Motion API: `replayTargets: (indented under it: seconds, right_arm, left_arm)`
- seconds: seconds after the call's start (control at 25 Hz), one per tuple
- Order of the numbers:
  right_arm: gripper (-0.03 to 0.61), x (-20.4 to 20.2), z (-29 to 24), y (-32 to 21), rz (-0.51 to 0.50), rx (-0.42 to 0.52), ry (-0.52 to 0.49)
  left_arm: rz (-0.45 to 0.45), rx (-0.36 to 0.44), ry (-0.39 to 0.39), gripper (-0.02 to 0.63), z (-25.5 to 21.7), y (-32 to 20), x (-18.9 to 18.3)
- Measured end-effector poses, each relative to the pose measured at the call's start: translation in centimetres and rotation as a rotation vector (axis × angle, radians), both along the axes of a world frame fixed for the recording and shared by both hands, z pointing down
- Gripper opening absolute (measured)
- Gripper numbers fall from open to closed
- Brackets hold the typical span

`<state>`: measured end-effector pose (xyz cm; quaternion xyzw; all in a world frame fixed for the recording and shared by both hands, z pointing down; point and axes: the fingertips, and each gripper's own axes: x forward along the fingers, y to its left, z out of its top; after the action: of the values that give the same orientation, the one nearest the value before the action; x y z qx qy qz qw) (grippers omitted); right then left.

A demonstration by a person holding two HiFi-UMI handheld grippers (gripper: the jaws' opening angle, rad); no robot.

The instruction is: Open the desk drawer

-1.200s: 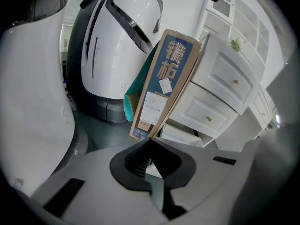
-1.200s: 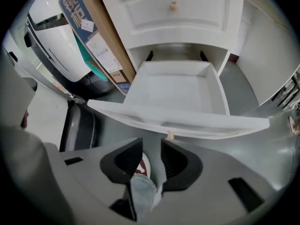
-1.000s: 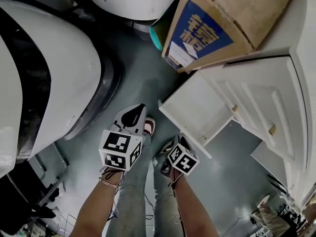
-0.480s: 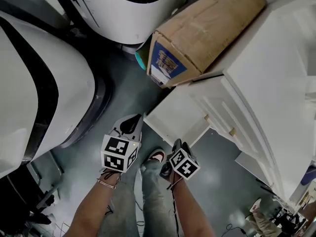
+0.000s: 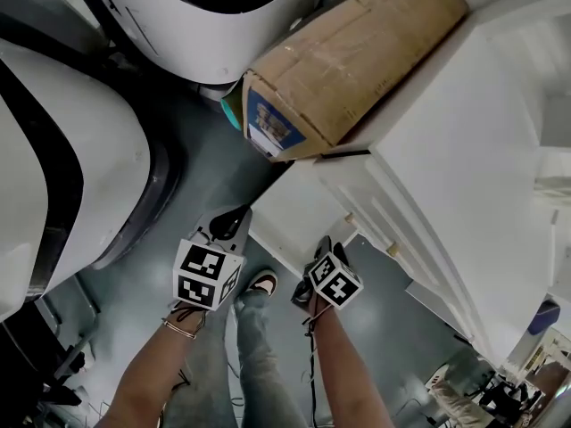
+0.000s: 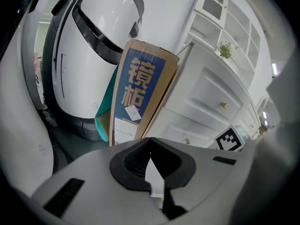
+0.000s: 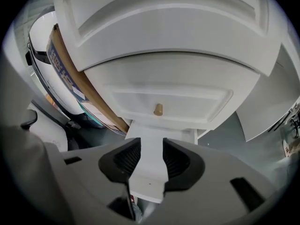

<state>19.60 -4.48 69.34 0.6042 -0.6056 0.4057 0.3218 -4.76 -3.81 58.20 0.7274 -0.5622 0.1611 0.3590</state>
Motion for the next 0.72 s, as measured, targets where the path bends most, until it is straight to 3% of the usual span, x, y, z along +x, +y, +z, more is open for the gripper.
replayTargets:
  seconds: [0.72]
  right_arm:
    - [0.159, 1.5, 0.9, -6.6, 0.022, 0.043, 0.049]
  left_arm:
    - [0.041, -0.013, 0.002, 0.018, 1.0, -2.7, 1.0]
